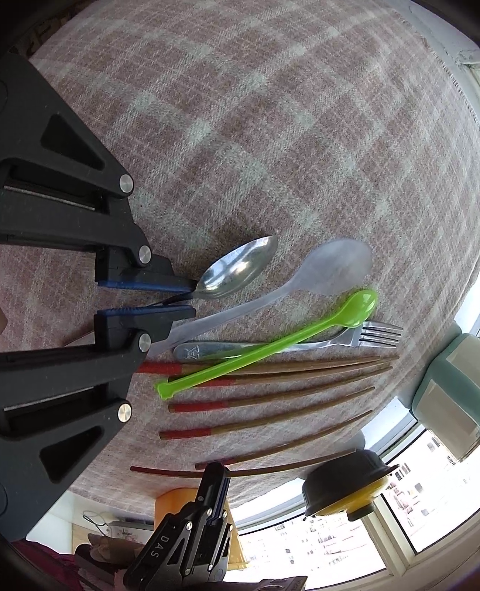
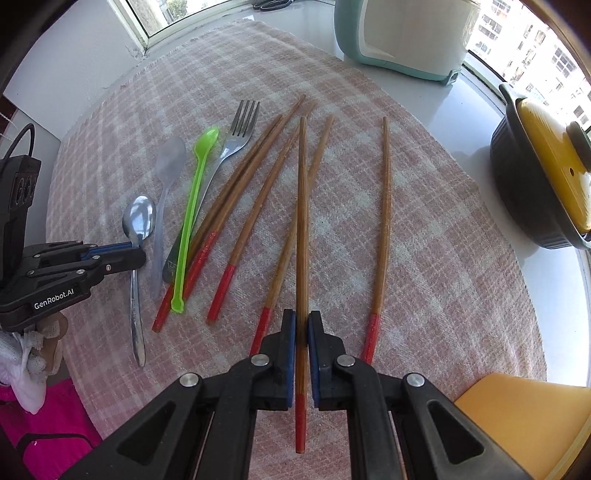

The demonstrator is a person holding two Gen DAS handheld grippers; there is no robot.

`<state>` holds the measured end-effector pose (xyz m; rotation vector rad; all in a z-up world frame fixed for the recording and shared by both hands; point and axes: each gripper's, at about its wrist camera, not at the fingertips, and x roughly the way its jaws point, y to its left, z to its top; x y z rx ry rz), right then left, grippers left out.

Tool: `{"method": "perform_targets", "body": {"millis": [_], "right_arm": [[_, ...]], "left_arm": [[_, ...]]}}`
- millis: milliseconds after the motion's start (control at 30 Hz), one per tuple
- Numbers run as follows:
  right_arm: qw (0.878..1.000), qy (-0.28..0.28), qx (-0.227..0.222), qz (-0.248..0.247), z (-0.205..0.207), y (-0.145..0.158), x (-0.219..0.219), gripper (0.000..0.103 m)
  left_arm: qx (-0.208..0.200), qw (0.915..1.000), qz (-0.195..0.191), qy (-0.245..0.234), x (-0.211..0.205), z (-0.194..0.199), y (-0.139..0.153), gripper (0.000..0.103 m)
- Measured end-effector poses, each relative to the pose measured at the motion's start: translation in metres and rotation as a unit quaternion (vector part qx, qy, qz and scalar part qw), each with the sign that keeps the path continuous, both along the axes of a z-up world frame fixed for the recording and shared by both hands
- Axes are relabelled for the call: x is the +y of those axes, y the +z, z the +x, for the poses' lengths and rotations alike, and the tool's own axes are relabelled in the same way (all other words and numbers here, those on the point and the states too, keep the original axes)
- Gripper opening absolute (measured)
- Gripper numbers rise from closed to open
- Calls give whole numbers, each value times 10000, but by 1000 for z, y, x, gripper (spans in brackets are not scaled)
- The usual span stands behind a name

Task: Organize utensils
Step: 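Close the left tool on the silver spoon while the right tool grasps a red-tipped chopstick, then carry the spoon with the left tool while the right tool carries the chopstick to the yellow bin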

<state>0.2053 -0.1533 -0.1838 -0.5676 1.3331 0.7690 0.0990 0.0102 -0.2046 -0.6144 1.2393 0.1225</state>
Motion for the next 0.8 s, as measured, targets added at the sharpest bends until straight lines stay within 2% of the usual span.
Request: {"method": "perform_targets", "body": {"millis": [133, 300, 400, 800], "right_arm": [[10000, 9, -62, 16, -2, 7, 1, 4], [9999, -58, -106, 54, -7, 8, 8, 4], [9998, -156, -118, 90, -3, 10, -13, 4], [9951, -737, -318, 574, -15, 27, -46, 4]], "left_arm": [[-13, 10000, 72, -34, -1, 6, 0, 5], [-271, 9996, 53, -94, 2, 4, -1, 2], [-378, 9993, -18, 13, 7, -1, 1, 1], [-940, 9953, 168, -130, 7, -24, 44, 0]]}}
